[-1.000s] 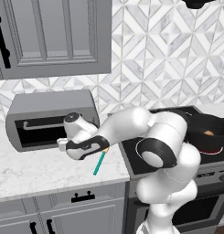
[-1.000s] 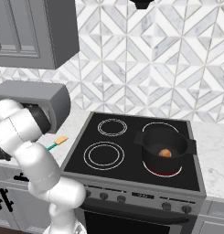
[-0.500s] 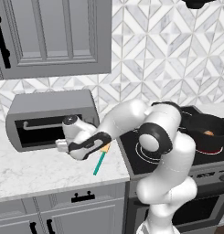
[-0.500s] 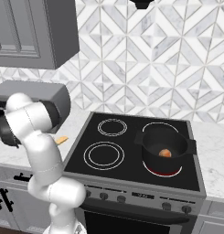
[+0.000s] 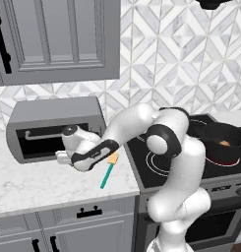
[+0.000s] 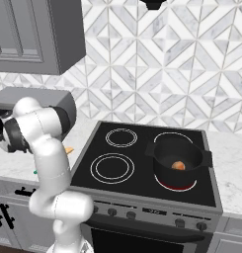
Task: Put the onion and avocado in the pot. Retrieve the spatula and lightly stir the vegetables in the pot.
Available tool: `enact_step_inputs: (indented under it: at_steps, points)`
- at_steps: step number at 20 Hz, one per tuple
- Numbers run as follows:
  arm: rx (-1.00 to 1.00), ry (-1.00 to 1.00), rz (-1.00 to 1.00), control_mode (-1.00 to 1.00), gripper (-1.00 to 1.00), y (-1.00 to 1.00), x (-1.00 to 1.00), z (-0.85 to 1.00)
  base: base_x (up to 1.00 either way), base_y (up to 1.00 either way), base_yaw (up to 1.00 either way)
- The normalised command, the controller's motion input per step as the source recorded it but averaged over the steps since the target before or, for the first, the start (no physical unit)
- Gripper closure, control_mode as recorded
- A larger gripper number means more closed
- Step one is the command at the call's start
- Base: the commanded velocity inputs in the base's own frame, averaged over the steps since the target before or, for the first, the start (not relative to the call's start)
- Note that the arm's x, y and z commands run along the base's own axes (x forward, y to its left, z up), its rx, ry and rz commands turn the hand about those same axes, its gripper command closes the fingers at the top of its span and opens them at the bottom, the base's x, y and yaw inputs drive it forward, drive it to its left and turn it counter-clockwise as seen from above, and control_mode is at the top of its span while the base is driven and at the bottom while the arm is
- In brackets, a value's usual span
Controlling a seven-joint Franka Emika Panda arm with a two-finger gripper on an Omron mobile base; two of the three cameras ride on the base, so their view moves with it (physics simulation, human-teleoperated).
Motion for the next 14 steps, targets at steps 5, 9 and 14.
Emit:
enact_step_inputs:
  at_steps: [5,9,14]
  points:
    - [0.03,-0.09,0.05,-1.00,1.00,-0.01,-0.42,0.09,0.00,0.00,0.00]
    - [0.08,-0.06,0.12,-1.00,1.00,-0.25,-0.79,0.65,0.00,0.00,0.00]
    - [0.13,0.00,0.07,-1.00,1.00,-0.79,-0.58,0.99,0.00,0.00,0.00]
